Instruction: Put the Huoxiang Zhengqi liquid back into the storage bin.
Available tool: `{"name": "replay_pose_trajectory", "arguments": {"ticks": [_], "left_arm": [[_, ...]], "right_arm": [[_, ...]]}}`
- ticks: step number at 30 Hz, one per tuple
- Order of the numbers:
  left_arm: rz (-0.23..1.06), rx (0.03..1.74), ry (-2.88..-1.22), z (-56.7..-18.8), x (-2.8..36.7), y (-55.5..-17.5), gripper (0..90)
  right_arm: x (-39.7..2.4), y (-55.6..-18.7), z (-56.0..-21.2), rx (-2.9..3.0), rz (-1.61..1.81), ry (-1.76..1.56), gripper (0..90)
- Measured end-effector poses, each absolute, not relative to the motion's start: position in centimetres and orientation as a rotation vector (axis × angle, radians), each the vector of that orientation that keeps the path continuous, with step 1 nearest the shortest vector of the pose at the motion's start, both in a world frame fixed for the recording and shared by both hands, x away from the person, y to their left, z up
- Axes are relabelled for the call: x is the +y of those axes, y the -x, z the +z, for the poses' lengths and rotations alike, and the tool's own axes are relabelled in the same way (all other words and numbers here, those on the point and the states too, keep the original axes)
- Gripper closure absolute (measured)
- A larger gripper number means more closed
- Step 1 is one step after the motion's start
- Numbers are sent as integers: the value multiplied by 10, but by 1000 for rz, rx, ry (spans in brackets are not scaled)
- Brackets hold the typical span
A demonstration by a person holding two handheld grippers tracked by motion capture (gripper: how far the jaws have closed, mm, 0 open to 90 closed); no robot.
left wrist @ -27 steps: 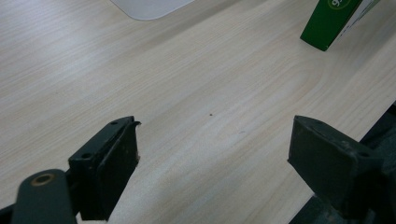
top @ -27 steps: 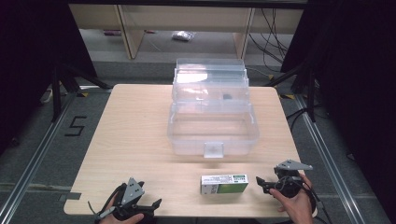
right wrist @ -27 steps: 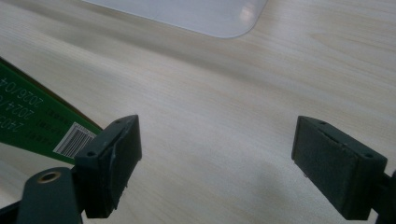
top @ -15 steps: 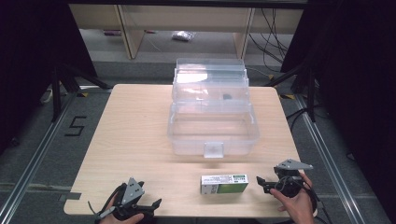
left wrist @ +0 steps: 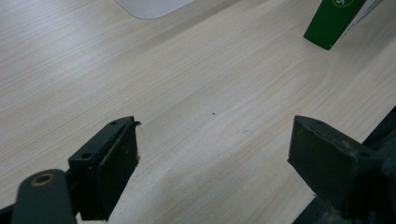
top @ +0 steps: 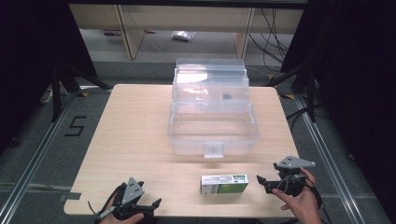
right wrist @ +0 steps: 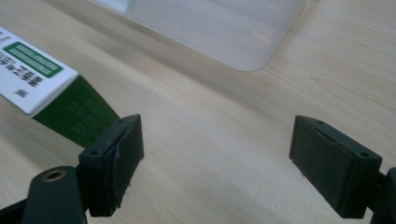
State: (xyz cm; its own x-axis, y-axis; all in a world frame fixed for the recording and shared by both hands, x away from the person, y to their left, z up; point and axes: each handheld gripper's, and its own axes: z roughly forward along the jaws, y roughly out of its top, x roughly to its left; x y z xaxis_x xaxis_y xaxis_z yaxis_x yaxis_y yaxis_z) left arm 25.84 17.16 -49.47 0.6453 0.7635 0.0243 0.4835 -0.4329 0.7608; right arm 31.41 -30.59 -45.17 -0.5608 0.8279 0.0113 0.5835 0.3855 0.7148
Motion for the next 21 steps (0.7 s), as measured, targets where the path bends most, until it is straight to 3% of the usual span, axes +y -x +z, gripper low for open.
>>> {"name": "replay_pose_trajectory", "arguments": {"ticks": [10,14,21], "left_arm": [[461,972,-2092,-495,171,-258,151],[478,936,-2169,-493,175,-259,152],[474,971,-2111,-495,172,-259,152]], "right_arm": [[-302,-304,-435,2342,968,-1182,179],[-296,-299,-428,2364,980,-1161,170],[-279,-293,-419,2463,968,-1020,156]]}}
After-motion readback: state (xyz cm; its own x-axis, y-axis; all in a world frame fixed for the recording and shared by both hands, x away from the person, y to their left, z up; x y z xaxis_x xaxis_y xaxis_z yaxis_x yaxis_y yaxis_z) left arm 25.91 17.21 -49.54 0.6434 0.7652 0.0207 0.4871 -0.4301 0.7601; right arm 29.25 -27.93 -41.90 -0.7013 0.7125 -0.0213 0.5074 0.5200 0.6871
